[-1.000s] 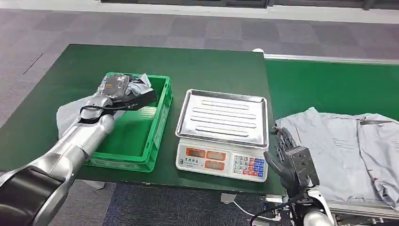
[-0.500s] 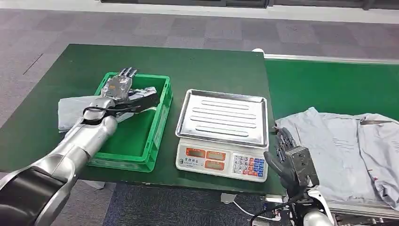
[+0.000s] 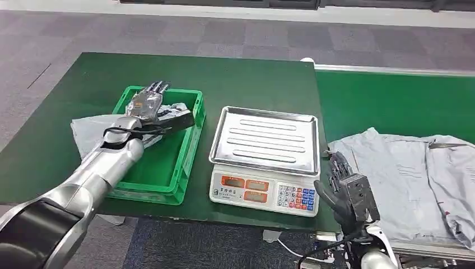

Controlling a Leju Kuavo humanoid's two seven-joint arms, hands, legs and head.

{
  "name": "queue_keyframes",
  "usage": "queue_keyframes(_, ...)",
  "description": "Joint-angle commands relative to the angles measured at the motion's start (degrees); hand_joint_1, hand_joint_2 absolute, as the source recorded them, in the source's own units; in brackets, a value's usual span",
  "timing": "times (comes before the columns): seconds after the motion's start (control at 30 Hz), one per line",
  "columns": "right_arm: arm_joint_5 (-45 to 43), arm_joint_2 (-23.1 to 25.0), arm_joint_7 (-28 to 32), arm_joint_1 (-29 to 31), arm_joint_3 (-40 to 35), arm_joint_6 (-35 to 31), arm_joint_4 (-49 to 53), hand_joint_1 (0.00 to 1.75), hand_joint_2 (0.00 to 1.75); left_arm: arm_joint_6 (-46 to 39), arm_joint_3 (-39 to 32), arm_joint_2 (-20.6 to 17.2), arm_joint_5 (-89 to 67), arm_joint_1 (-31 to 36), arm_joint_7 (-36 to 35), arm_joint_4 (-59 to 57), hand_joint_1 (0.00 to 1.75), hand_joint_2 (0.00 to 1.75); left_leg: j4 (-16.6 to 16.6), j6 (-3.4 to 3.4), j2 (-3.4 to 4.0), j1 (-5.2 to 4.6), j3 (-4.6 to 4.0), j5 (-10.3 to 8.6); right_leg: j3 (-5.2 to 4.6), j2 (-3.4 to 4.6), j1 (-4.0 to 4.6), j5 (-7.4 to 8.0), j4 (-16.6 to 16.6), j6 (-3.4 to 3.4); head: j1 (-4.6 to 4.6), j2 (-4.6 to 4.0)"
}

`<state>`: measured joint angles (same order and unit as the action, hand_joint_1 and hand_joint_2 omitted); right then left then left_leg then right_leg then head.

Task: Moved the parcel from conveyor to table for the left to box.

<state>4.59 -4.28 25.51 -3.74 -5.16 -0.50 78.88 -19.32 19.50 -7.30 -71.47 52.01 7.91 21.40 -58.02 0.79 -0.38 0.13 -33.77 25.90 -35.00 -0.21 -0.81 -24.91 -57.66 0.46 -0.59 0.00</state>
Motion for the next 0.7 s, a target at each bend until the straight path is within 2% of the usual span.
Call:
queue_keyframes(0.03, -0.1, 1.6, -0.2, 0.9, 3.6, 0.0, -1.3, 0.00, 1.75, 0.6, -3.4, 1.8, -0.3, 2.6, 0.1, -2.9, 0.00, 1.75, 0.0, 0.01, -0.03, 0.04, 0.00, 0.00, 0.03, -0.04, 0.05, 0.00, 0.0, -0.03, 0.00, 0.00)
queue_keyframes(0.43, -0.8, 0.6, 0.1, 0.7, 3.2, -0.6, -2.2, 0.00, 1.75, -0.1, -3.0, 2.8, -2.7, 6.7, 2.5, -0.5, 0.00, 1.75, 0.0, 0.00, -0.10, 0.06, -0.08, 0.00, -0.02, -0.11, 0.07, -0.01, 0.0, -0.02, 0.00, 0.00)
queue_keyframes(0.7, -1.1, 0.7, 0.4, 1.0, 2.7, -0.7, -3.0, 0.00, 1.75, -0.9, -2.9, 3.1, -2.8, 7.1, 3.8, 1.6, 0.00, 1.75, 0.0, 0.01, -0.05, 0.07, -0.02, 0.00, 0.02, -0.06, 0.08, 0.00, 0.0, -0.03, 0.00, 0.00)
